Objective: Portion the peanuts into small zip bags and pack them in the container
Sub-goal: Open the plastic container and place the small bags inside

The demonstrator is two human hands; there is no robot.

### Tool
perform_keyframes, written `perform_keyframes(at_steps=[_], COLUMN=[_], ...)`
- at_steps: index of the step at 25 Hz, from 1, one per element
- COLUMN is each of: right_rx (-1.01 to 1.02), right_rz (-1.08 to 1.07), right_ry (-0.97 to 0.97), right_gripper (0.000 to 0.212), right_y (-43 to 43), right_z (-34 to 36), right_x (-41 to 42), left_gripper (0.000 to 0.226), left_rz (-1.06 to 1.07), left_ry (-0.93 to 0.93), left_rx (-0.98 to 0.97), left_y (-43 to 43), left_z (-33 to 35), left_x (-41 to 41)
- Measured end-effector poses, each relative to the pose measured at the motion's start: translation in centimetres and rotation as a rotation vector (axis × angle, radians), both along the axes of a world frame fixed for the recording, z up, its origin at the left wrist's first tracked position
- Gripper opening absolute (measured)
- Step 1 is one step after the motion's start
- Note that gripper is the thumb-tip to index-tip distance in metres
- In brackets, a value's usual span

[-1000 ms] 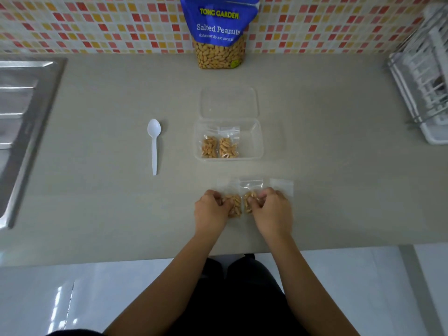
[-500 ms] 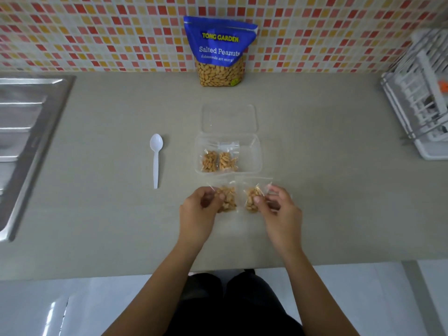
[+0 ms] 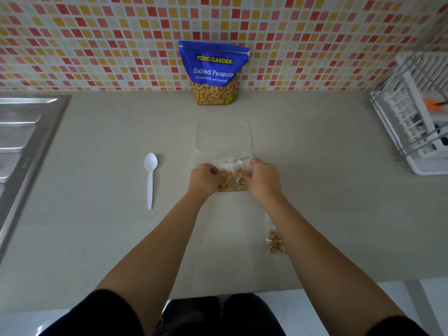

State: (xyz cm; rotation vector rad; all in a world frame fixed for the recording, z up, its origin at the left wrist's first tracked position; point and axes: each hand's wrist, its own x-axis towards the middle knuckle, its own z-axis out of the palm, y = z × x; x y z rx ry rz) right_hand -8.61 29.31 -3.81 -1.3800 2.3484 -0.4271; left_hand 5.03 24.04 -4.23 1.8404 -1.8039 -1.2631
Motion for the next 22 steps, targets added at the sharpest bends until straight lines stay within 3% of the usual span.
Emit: perform_keyframes(at_steps=[4, 9, 11, 14, 16, 19, 22], right_rx=[0.054, 0.001, -0.131, -0.357, -0.323, -0.036, 0.093], right_rz=[0.101, 0.181, 0.141, -0.056, -0.174, -0.198, -0.176], right_ry=[0.215, 0.161, 0.056, -0.03, -0.055, -0.167, -0.296], right_gripper=[0.034, 0.025, 0.021, 0.017, 0.016, 0.02, 0.02], right_y=[-0.7, -0.7, -0.3, 2.5, 5.6, 9.3, 11.5], right_z=[-0.1, -0.7, 0.0, 1.2, 0.9, -1.1, -2.7], right_x=[0.7, 0.3, -0.3, -2.7, -4.7, -6.6, -7.2], left_gripper=[0.029, 0.036, 0.038, 0.025, 0.013, 0.019, 0.034], left_rz=[-0.084, -0.08, -0.07, 0.025, -0.05, -0.229, -0.237], left_ry=[-0.16, -0.195, -0.216, 0.003, 0.135, 0.092, -0.069], left_rx=[-0.071, -0.173, -0.233, -0.511, -0.611, -0.349, -0.091], left_y=[0.1, 0.9, 1.1, 3.1, 6.3, 11.7, 14.8], left_z=[-0.3, -0.8, -0.2, 1.3, 1.5, -0.5, -2.3], left_x=[-0.5, -1.0, -0.6, 0.1, -0.3, -2.2, -3.9])
